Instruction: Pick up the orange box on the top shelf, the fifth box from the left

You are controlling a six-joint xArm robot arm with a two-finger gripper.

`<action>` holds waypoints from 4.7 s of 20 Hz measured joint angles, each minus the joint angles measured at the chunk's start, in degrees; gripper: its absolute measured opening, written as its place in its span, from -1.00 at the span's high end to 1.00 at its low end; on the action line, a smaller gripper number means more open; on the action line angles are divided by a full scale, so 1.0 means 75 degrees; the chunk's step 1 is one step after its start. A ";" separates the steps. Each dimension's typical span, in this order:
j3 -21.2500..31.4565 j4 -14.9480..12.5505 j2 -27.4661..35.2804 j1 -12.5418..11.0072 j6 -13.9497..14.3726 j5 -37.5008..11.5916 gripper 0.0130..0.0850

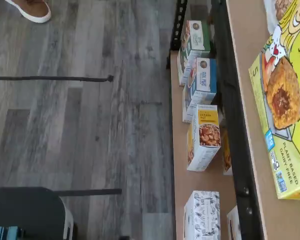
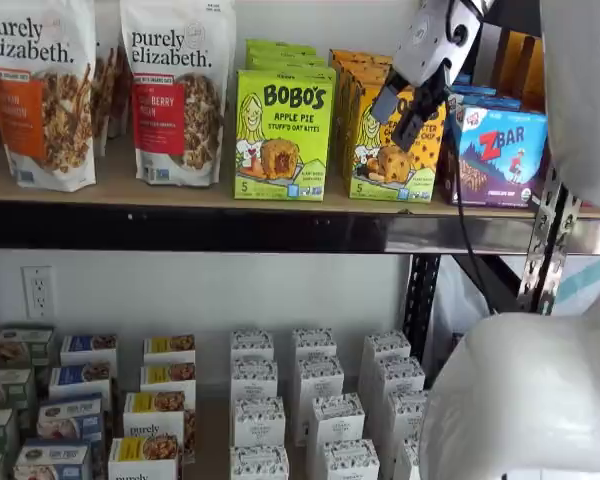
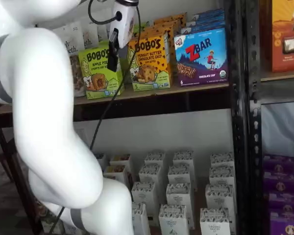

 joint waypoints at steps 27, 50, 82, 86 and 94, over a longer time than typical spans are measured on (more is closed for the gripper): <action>0.0205 0.0790 -0.0294 -0.0285 -0.0137 -0.2691 -1.00; -0.1054 -0.0543 0.1269 0.0105 -0.0193 -0.2467 -1.00; -0.2514 -0.2987 0.2470 0.0995 0.0410 -0.1031 -1.00; -0.2493 -0.3101 0.2495 0.1074 0.0472 -0.1022 -1.00; -0.2605 -0.3265 0.2606 0.1211 0.0588 -0.0847 -1.00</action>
